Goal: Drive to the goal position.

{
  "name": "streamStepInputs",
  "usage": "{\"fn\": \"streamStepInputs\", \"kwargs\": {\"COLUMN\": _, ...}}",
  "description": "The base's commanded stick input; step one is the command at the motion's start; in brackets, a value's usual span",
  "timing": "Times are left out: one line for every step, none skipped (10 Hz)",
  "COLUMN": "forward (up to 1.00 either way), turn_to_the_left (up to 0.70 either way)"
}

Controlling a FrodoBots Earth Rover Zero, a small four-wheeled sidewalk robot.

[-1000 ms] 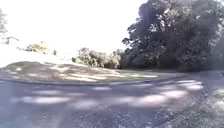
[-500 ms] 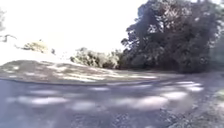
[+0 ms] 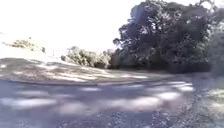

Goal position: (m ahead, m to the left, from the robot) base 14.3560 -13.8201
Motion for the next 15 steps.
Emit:
{"fn": "streamStepInputs", "kwargs": {"forward": 0.45, "turn_to_the_left": -0.27}}
{"fn": "streamStepInputs", "kwargs": {"forward": 0.45, "turn_to_the_left": -0.27}}
{"fn": "streamStepInputs", "kwargs": {"forward": 0.25, "turn_to_the_left": 0.0}}
{"fn": "streamStepInputs", "kwargs": {"forward": 0.21, "turn_to_the_left": 0.0}}
{"fn": "streamStepInputs", "kwargs": {"forward": 0.36, "turn_to_the_left": 0.0}}
{"fn": "streamStepInputs", "kwargs": {"forward": 0.45, "turn_to_the_left": 0.0}}
{"fn": "streamStepInputs", "kwargs": {"forward": 0.45, "turn_to_the_left": 0.0}}
{"fn": "streamStepInputs", "kwargs": {"forward": 0.0, "turn_to_the_left": 0.0}}
{"fn": "streamStepInputs", "kwargs": {"forward": 0.0, "turn_to_the_left": 0.0}}
{"fn": "streamStepInputs", "kwargs": {"forward": 0.0, "turn_to_the_left": 0.0}}
{"fn": "streamStepInputs", "kwargs": {"forward": 0.19, "turn_to_the_left": 0.0}}
{"fn": "streamStepInputs", "kwargs": {"forward": 0.45, "turn_to_the_left": 0.0}}
{"fn": "streamStepInputs", "kwargs": {"forward": 0.45, "turn_to_the_left": 0.0}}
{"fn": "streamStepInputs", "kwargs": {"forward": 0.33, "turn_to_the_left": 0.0}}
{"fn": "streamStepInputs", "kwargs": {"forward": 0.36, "turn_to_the_left": 0.0}}
